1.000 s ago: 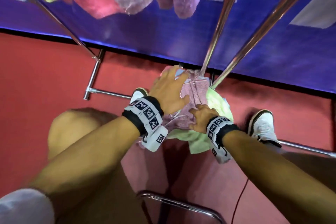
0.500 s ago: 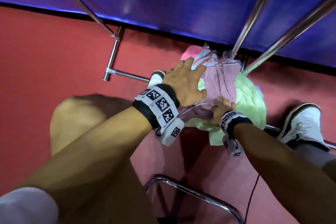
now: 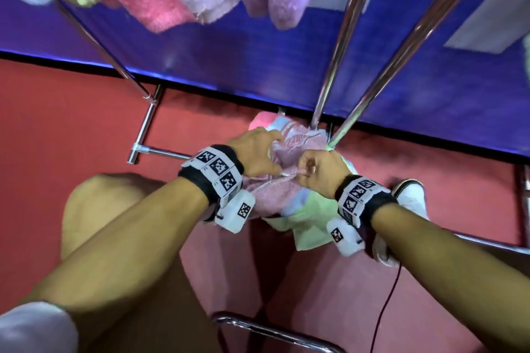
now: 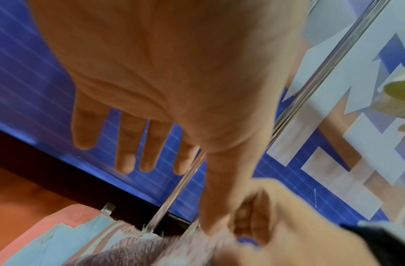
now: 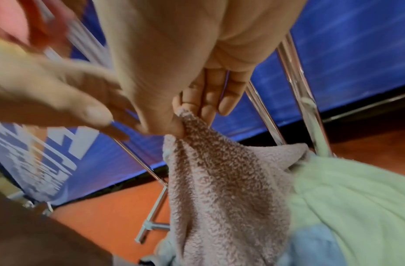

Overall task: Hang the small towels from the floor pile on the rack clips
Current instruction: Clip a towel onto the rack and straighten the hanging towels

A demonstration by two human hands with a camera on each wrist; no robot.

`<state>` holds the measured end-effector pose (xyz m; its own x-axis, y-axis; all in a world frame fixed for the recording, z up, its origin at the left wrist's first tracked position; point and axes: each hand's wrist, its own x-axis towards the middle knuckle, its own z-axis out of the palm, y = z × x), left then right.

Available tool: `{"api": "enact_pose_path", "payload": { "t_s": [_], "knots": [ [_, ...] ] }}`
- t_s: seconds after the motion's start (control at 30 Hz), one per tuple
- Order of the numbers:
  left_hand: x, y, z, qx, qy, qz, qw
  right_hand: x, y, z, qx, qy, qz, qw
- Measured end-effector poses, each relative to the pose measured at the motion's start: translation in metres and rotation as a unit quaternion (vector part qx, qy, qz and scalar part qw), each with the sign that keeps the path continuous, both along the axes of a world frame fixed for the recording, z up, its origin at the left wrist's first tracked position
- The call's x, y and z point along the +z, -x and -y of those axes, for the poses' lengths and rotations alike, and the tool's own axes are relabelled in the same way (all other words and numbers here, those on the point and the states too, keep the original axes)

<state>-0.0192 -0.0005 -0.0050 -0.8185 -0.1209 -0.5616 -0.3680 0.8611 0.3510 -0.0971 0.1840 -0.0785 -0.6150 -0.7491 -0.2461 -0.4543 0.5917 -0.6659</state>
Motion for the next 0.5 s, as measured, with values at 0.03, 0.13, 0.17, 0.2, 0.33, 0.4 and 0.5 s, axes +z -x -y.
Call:
{"api": "enact_pose_path", "payload": {
  "t_s": [0.03,0.13,0.17,0.2,0.33,0.4,0.5],
  "knots": [
    [0.004,-0.002,-0.003,-0.005,-0.016,-0.001,1.000,0.016,-0.001,-0.002,-0.007,0.034,-0.005,0.999],
    [0.014,-0.007,-0.018,-0.009,-0.080,-0.002,0.997,0.063,-0.005,-0.009,-0.022,0.096,-0.015,0.995],
    [0.015,-0.008,-0.022,-0.022,-0.082,-0.004,0.996,0.078,-0.007,-0.012,-0.019,0.121,-0.009,0.992],
    [0.016,-0.010,-0.027,-0.035,-0.082,-0.010,0.996,0.092,-0.010,-0.016,-0.018,0.145,-0.003,0.989],
    [0.021,-0.018,-0.038,-0.033,-0.105,-0.077,0.991,0.138,-0.020,-0.031,-0.043,0.226,0.008,0.973],
    [0.026,-0.021,-0.046,-0.024,-0.108,-0.108,0.988,0.156,-0.025,-0.038,-0.048,0.244,-0.003,0.969],
    [0.035,-0.024,-0.057,0.007,-0.133,-0.161,0.978,0.173,-0.029,-0.050,-0.051,0.243,-0.075,0.966]
  ]
}}
